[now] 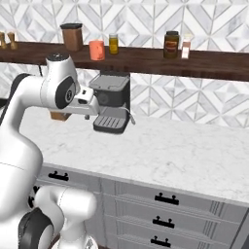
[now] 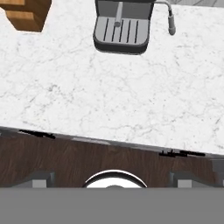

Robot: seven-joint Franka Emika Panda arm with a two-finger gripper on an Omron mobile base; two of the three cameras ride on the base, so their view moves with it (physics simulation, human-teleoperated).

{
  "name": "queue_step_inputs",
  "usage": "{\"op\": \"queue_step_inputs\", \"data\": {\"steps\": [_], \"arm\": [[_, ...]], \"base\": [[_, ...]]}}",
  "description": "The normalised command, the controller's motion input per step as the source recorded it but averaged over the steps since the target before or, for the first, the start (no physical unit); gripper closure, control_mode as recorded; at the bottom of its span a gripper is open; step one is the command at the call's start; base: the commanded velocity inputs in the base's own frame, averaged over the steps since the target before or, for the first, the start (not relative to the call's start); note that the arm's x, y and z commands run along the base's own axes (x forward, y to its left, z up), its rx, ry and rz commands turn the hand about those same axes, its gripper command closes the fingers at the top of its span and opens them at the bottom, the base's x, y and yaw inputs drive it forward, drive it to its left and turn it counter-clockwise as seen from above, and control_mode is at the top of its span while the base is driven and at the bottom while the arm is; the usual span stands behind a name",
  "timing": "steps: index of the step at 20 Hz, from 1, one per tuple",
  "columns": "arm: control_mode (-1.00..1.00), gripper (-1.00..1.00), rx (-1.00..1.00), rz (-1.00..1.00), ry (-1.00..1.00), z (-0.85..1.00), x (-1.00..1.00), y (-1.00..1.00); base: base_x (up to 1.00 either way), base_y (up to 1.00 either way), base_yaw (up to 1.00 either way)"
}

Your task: Gather all objects into one cabinet and sort the glasses and bowls to opposite sides.

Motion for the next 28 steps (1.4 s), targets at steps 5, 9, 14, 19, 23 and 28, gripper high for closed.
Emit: {"op": "queue_step_inputs", "data": {"steps": [5,9,14,19,23,28], "arm": [[1.00,-1.00,0.00,0.00,0.00,0.00,0.00,0.00],[1.00,-1.00,0.00,0.00,0.00,0.00,0.00,0.00],[1.00,-1.00,0.00,0.00,0.00,0.00,0.00,0.00],[-1.00,-1.00,0.01,0.08,-0.32,0.52,0.00,0.10],[-1.00,-1.00,0.03,0.17,-0.49,0.84,0.00,0.01],[-1.00,-1.00,0.05,0.21,-0.43,0.79,0.22,0.00]], "base": [[0.33,0.00,0.00],[0.00,-0.01,0.00],[0.00,0.03,0.02],[0.00,0.02,0.01],[0.00,0.00,0.00],[0.00,0.00,0.00]]}}
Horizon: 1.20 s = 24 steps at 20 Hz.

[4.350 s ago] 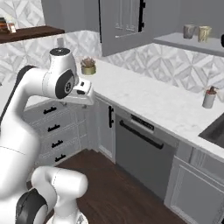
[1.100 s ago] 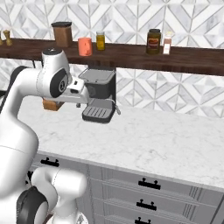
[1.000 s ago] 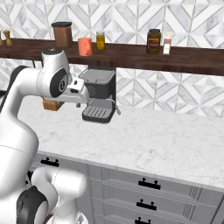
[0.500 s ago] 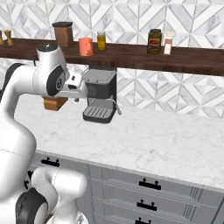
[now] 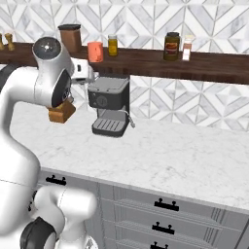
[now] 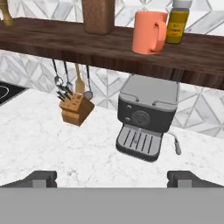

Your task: Gather all objects into one cabinet and sort the glasses and bowls to opposite sides.

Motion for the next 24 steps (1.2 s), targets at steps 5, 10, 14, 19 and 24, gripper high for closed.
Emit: {"op": "queue_step_inputs", "data": {"steps": [5,10,14,19,24], "arm": [[-1.00,-1.00,0.02,0.20,-0.26,0.73,0.34,-0.09],[-1.00,-1.00,0.00,0.13,-0.07,0.43,0.26,0.00],[-1.00,-1.00,0.00,0.00,0.00,0.12,0.13,-0.10],[-1.00,-1.00,0.00,-0.03,0.01,0.00,0.13,-0.04],[-1.00,-1.00,0.00,-0.04,0.00,0.00,0.37,0.00]], "base": [[0.00,0.00,0.00],[0.00,0.00,0.00],[0.00,0.00,0.00],[0.00,0.00,0.00],[0.00,0.00,0.00]]}}
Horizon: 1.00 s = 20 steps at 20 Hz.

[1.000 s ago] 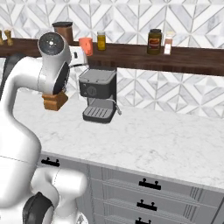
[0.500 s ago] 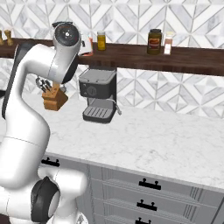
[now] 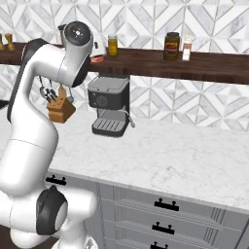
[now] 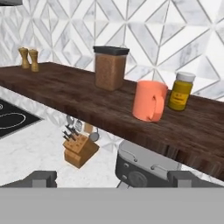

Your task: Gather all objects into one cabinet and sort the glasses and bowls to opposite sides.

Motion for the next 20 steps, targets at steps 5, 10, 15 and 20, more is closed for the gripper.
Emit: {"op": "queue_step_inputs", "data": {"steps": [5,10,15,20], "arm": [[-1.00,-1.00,0.01,-0.05,0.00,0.00,0.41,0.02],[-1.00,-1.00,0.06,-0.03,0.00,0.00,0.37,0.00],[-1.00,-1.00,0.13,-0.02,0.03,-0.01,0.17,0.00],[-1.00,-1.00,0.07,-0.01,0.03,-0.03,0.34,0.00]], "base": [[0.00,0.00,0.00],[0.00,0.00,0.00],[0.00,0.00,0.00],[0.00,0.00,0.00]]}}
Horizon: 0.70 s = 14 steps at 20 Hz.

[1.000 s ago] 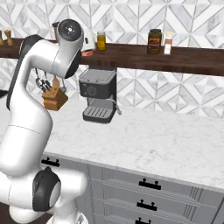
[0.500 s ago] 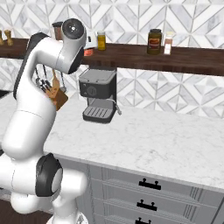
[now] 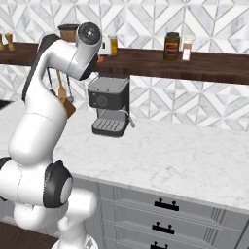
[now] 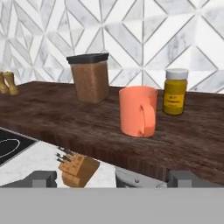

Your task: Gather all objects into one cabinet and sort the glasses and bowls to opposite sides.

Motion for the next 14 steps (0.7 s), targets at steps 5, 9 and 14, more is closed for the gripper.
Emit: {"op": "queue_step_inputs", "data": {"steps": [5,9,14], "arm": [[-1.00,-1.00,0.00,0.00,0.00,-0.10,0.40,0.00],[-1.00,-1.00,0.00,0.00,0.05,-0.16,0.47,0.00],[-1.00,-1.00,0.00,0.00,0.07,-0.10,0.49,0.00]], "base": [[0.00,0.00,0.00],[0.00,0.00,0.00],[0.00,0.00,0.00]]}}
